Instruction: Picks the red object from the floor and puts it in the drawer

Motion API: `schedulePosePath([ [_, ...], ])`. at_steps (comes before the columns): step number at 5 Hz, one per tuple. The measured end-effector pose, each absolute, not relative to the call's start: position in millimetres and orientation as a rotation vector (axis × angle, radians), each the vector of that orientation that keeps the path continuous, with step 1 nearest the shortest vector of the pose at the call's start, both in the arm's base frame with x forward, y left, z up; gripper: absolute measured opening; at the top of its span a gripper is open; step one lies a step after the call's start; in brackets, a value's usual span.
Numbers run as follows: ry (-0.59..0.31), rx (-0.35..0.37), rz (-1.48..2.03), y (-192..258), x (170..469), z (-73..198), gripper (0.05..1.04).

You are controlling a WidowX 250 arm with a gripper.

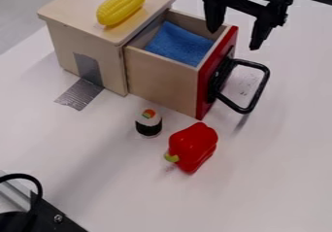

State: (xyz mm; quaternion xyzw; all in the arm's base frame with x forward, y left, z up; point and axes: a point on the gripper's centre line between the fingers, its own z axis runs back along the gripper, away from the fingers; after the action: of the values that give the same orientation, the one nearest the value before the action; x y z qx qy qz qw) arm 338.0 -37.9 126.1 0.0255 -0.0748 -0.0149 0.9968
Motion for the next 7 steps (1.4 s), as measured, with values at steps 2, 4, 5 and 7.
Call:
schedulePosePath([
  [2,-0.065,0.042,-0.053,-41,305,98,0.998],
  [4,-0.110,0.001,-0.086,-42,262,102,0.998],
  [5,-0.091,-0.018,-0.126,-46,250,87,0.998],
  [7,0.015,0.005,-0.187,-45,232,45,0.998],
])
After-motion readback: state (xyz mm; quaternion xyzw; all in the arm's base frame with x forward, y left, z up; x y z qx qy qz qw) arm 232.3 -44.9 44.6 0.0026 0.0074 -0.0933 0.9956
